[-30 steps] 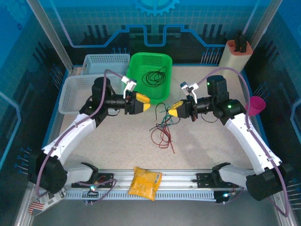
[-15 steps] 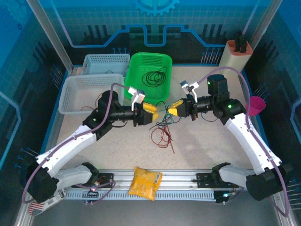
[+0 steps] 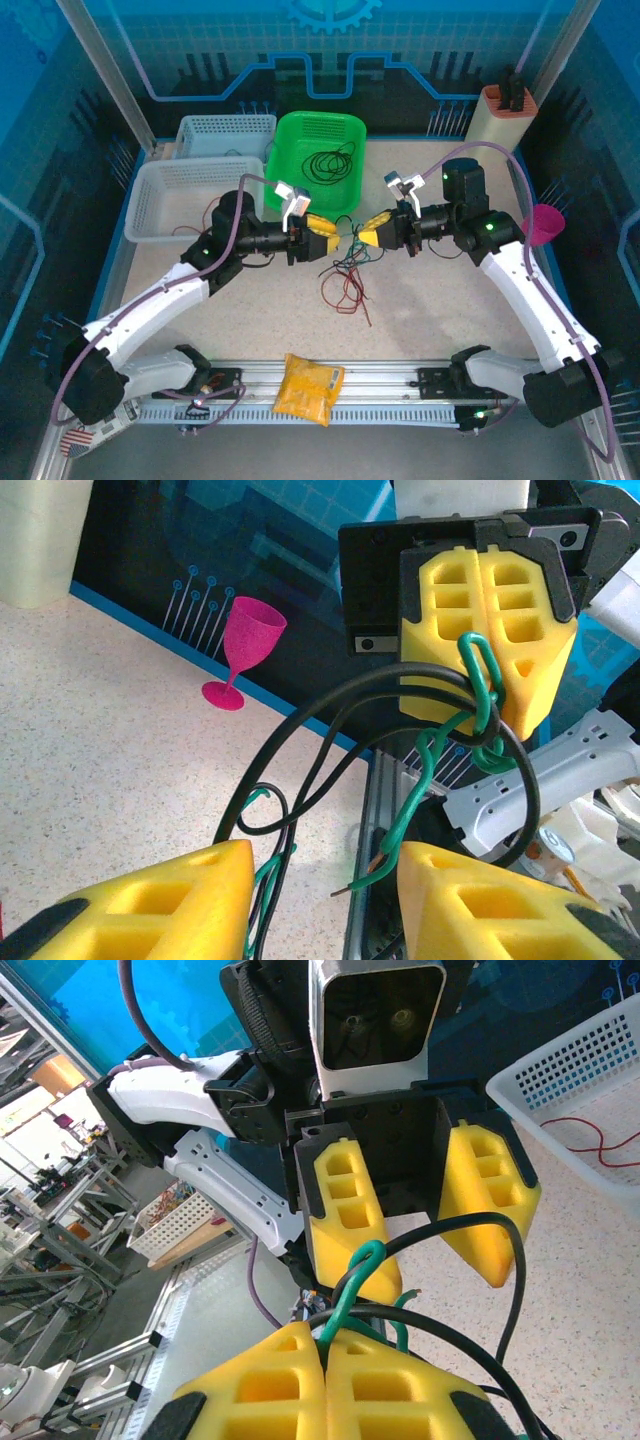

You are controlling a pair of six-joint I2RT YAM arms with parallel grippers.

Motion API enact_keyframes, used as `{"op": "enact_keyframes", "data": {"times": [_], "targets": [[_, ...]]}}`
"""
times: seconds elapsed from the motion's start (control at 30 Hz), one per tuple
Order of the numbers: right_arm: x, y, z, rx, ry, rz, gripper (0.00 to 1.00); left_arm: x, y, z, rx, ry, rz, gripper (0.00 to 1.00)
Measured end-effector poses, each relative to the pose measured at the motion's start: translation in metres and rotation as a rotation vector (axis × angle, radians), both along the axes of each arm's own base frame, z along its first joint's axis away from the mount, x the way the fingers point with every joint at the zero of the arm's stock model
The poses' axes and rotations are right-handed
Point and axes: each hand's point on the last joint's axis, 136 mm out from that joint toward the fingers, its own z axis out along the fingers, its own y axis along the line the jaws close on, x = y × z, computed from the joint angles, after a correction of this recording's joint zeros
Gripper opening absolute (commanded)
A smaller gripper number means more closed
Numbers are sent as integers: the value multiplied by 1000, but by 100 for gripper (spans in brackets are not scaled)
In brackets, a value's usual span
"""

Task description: Untangle the cables

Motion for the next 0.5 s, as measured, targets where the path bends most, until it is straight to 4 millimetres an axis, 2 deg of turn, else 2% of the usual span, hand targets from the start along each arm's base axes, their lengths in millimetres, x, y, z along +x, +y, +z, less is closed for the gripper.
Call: {"op": "enact_keyframes", "data": {"times": [0.2,0.4,0.5], "targets": [[0,0,0,0,4,-1,0,-1,-4,-5,1,25,-32,30],[0,0,0,-1,7,-2,0,-3,-8,-3,-6,18,-58,29],[1,0,-1,-2,10,-2,0,-6,-11,0,-14,8,-78,33]]}}
